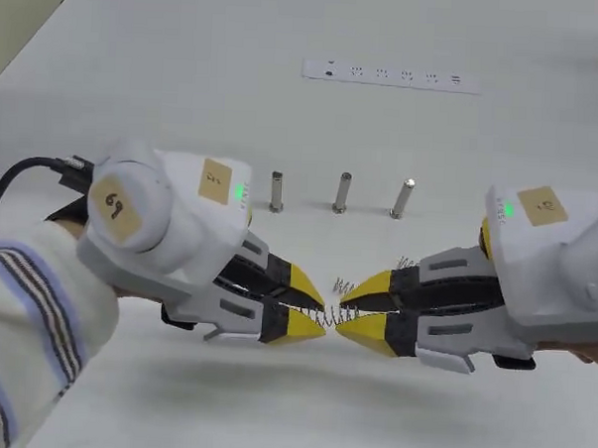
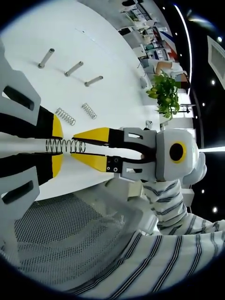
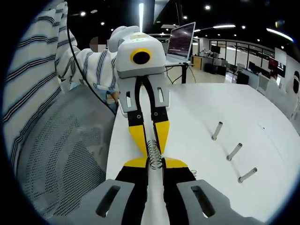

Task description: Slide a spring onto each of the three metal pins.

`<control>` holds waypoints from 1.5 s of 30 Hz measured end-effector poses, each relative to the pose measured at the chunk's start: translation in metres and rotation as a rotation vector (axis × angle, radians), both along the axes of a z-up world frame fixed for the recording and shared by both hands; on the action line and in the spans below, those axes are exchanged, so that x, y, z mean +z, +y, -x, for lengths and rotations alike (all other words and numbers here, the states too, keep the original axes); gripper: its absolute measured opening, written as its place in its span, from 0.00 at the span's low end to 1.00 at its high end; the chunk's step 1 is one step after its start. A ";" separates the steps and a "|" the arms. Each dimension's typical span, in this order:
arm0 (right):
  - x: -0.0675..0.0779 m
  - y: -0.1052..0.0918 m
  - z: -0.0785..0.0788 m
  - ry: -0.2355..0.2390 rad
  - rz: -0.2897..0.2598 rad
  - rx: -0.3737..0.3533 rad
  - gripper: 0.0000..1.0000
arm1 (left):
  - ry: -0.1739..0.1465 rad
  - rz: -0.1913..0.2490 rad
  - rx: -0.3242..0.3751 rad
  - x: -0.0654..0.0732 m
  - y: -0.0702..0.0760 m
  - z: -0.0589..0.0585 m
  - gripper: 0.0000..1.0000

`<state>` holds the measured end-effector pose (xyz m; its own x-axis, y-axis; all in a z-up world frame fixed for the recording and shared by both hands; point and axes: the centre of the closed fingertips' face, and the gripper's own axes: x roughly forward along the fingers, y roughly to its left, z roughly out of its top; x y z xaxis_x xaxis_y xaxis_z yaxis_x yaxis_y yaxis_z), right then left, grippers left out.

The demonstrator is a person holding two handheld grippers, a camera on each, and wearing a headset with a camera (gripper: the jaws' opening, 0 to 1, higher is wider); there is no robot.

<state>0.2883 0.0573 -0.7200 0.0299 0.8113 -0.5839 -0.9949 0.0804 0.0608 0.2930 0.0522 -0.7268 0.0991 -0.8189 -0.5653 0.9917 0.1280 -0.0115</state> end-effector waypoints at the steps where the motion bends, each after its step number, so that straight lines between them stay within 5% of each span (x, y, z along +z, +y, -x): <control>1: 0.000 0.000 0.000 0.002 0.012 0.005 0.08 | -0.003 0.002 -0.002 0.000 -0.001 0.000 0.02; 19: -0.006 -0.011 0.008 -0.019 0.200 0.089 0.08 | 0.005 0.028 0.009 -0.011 -0.016 0.007 0.02; 45: -0.010 -0.020 0.011 0.005 0.322 0.159 0.07 | 0.009 0.076 0.026 -0.018 -0.030 0.010 0.02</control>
<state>0.2768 0.0373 -0.7303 -0.0854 0.5797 -0.8104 -0.9963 -0.0592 0.0626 0.2831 0.0223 -0.7450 0.1160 -0.8565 -0.5029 0.9879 0.1520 -0.0311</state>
